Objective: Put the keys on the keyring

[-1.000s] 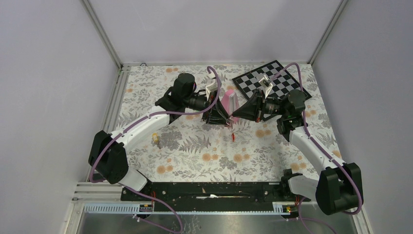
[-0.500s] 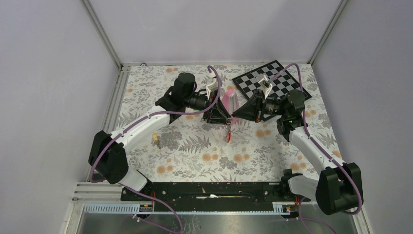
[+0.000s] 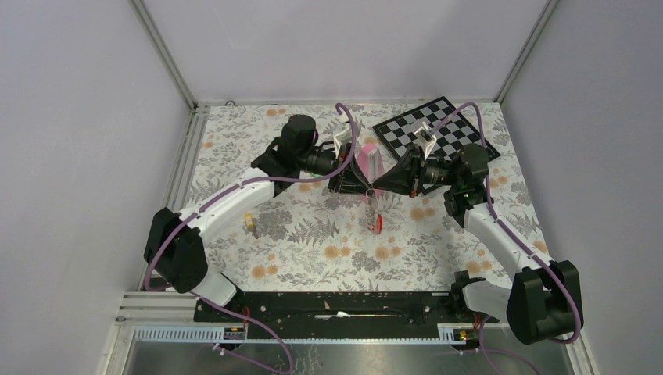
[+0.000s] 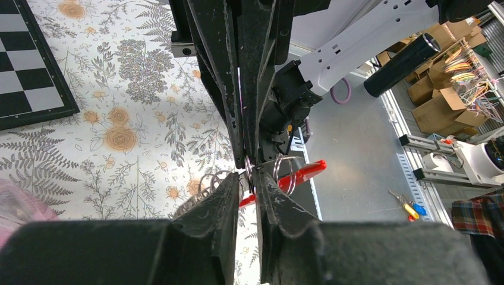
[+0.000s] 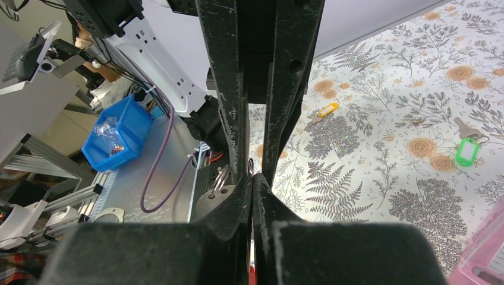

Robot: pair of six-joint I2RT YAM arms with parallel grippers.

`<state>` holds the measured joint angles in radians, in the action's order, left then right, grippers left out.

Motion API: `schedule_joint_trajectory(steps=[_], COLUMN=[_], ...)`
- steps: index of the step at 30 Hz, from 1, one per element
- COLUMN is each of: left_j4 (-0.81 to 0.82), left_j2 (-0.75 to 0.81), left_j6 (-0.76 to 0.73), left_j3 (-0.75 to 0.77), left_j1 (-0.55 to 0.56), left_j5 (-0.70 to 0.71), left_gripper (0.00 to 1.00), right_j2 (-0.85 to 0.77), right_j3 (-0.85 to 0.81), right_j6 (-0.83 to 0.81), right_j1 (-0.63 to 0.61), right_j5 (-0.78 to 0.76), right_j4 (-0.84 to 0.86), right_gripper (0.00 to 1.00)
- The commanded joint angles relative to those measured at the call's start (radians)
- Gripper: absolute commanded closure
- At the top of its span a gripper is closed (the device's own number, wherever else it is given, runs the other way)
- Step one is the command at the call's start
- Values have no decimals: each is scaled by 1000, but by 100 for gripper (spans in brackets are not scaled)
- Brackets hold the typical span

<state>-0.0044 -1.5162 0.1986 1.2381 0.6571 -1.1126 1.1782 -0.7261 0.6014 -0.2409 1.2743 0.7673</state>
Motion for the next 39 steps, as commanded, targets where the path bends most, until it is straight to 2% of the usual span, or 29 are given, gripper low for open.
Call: schedule_joint_trajectory(steps=[1, 4, 6, 9, 12, 16, 19, 29, 33, 39], left_j4=[54, 57, 55, -53, -242, -456, -564, -712, -712, -712], left_j2=[1, 2, 5, 11, 14, 9, -6, -74, -83, -92], left_j6=[5, 5, 6, -70, -230, -413, -480, -538, -535, -528], left_j3=[40, 40, 40, 65, 121, 200, 250, 370, 381, 389], left_j1=[6, 7, 7, 10, 29, 64, 84, 145, 152, 154], left_j5=[-1, 0, 9, 32, 93, 183, 241, 334, 334, 330], left_gripper=[87, 100, 100, 100, 100, 100, 100, 100, 100, 100], right_j2=[-9, -9, -11, -19, -31, -45, -57, -57, -56, -52], right_j3=[1, 2, 2, -6, -37, -115, -146, -141, -134, -118], right_j6=[-22, -29, -54, -136, -305, -580, -682, -674, -665, -664], right_j1=[5, 4, 5, 5, 5, 5, 4, -2, -12, -24], right_j5=[-13, -13, -14, -12, -13, -33, -42, 3, 12, 13], right_j4=[15, 10, -16, -110, -286, -605, -713, -716, -708, -699], right_gripper=[100, 100, 100, 95, 88, 76, 69, 54, 55, 67])
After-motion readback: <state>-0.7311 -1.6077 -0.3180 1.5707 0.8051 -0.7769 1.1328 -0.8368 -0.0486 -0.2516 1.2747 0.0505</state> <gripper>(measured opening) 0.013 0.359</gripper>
